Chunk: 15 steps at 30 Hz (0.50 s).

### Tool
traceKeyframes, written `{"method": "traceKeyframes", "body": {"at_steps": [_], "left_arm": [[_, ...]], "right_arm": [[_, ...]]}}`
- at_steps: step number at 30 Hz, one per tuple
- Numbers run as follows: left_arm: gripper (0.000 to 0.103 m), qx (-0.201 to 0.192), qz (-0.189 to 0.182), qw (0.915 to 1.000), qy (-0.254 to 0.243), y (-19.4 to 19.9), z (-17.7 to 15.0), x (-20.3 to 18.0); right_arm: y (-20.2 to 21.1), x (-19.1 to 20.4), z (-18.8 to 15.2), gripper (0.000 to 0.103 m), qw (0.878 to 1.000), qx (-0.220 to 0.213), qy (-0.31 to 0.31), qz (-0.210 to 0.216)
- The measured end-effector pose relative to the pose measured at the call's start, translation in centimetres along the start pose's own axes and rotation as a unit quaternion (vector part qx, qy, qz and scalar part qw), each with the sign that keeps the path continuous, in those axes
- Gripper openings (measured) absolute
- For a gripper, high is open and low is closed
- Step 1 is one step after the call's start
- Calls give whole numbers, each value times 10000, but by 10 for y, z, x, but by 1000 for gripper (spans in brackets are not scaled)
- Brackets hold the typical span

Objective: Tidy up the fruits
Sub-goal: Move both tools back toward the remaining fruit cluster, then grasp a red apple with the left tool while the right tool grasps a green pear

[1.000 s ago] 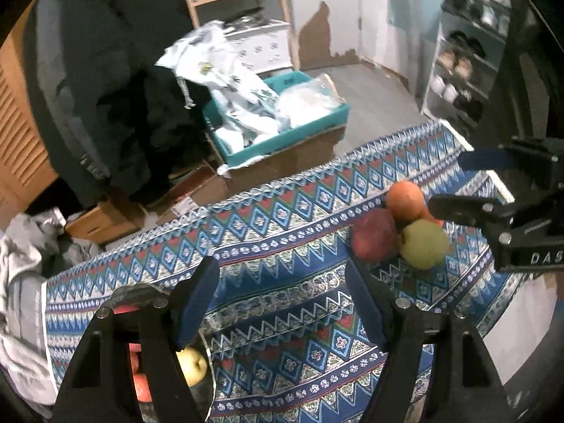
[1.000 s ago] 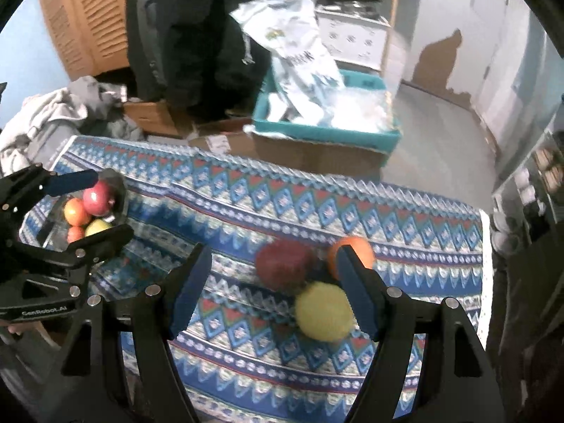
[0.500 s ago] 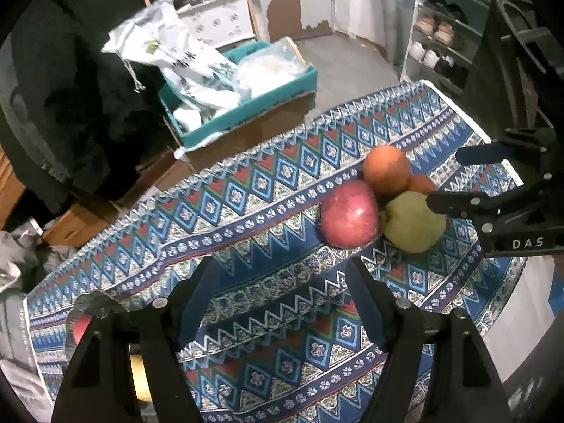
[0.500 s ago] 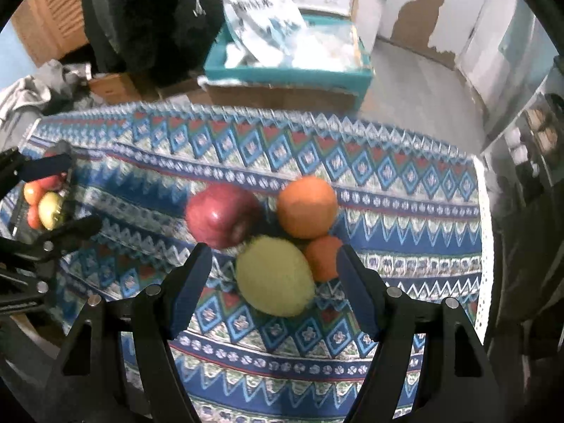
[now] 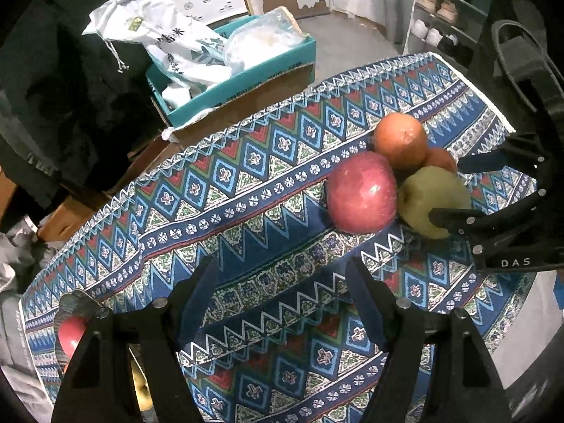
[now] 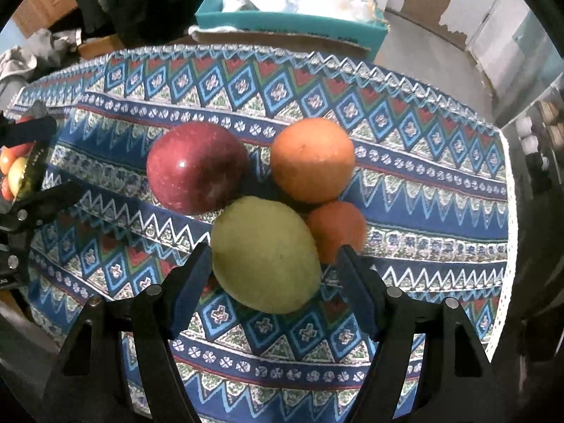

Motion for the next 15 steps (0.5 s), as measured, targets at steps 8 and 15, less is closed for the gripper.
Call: {"method": "traceKeyframes", "body": {"at_steps": [8,15], "left_arm": [[76,54,-50,10000,-41,-12,1,-2],[76,189,-68,9998,7,-25,1,-1]], "right_arm": [[-19,9,3,76,9998,149,117,19],[-24,15,0,74,9995,295,49,85]]}}
Point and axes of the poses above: each gripper's, at about its wrist camera, not at the fingertips, and y roughly against the way its jaws point, x to its left, z to its top, the point moved 6 cm from there along -y, roughly the way its jaws point, and after that the axes turned 11 degrees about y, right-handed, at the moved point
